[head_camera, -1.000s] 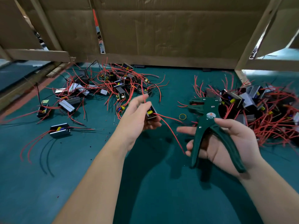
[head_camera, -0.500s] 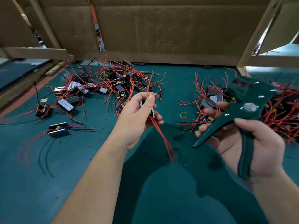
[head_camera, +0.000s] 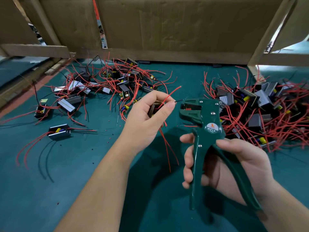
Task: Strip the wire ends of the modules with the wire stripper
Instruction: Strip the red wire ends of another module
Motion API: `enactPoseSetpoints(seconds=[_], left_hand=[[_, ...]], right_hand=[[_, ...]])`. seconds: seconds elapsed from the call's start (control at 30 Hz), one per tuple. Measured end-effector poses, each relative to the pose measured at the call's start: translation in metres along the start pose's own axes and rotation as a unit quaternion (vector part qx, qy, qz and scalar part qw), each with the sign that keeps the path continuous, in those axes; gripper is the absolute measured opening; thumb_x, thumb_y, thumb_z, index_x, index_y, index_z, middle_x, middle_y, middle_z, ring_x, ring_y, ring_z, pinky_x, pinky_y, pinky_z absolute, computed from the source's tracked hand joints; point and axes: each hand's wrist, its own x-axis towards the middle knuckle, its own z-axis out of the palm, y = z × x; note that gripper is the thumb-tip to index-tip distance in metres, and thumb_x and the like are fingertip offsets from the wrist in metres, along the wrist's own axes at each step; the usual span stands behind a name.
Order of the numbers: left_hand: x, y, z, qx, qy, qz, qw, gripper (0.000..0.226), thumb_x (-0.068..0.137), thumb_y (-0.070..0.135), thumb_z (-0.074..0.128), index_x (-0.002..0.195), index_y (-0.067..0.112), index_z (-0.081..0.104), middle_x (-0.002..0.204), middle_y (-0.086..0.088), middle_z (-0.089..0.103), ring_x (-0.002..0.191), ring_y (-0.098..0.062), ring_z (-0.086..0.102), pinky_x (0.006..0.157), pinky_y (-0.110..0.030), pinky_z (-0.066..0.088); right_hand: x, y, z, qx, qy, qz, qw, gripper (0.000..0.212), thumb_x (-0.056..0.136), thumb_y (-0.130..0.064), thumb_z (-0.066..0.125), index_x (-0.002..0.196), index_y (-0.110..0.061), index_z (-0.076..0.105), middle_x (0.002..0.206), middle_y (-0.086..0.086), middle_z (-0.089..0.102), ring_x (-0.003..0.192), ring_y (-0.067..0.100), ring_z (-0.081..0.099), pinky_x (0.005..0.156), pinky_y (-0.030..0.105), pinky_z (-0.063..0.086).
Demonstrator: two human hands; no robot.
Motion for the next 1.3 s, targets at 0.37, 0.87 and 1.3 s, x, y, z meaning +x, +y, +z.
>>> enactPoseSetpoints(seconds=[0.37, 0.87, 1.3], left_hand=[[-0.001, -0.009, -0.001, 0.131, 0.013, 0.088, 0.987, 0.016, 0.089, 0.022, 0.059, 0.088, 0.038, 0.060, 0.085, -0.006, 0.056, 0.075, -0.010, 0.052, 0.071, -0.022, 0.040], [-0.001, -0.006, -0.001, 0.164, 0.007, 0.118, 0.979, 0.013, 0.089, 0.018, 0.060, 0.089, 0.031, 0.061, 0.082, 0.001, 0.053, 0.076, -0.004, 0.048, 0.071, -0.014, 0.036], [-0.005, 0.000, 0.006, 0.034, -0.063, -0.003, 0.997, 0.015, 0.097, 0.030, 0.043, 0.091, 0.026, 0.056, 0.065, 0.009, 0.047, 0.055, -0.005, 0.042, 0.054, -0.010, 0.036]], right_hand=[[0.002, 0.005, -0.003, -0.041, 0.027, -0.019, 0.999, 0.048, 0.067, -0.023, 0.078, 0.106, 0.001, 0.063, 0.084, 0.028, 0.061, 0.073, 0.043, 0.062, 0.072, 0.055, 0.052], [0.003, 0.010, -0.002, -0.104, 0.102, -0.016, 0.989, 0.055, 0.065, -0.055, 0.079, 0.087, -0.006, 0.065, 0.073, 0.025, 0.060, 0.061, 0.038, 0.062, 0.063, 0.049, 0.053], [0.005, 0.013, 0.005, -0.106, 0.180, -0.031, 0.978, 0.047, 0.068, -0.057, 0.059, 0.074, -0.010, 0.062, 0.063, 0.020, 0.055, 0.049, 0.034, 0.057, 0.051, 0.044, 0.050]])
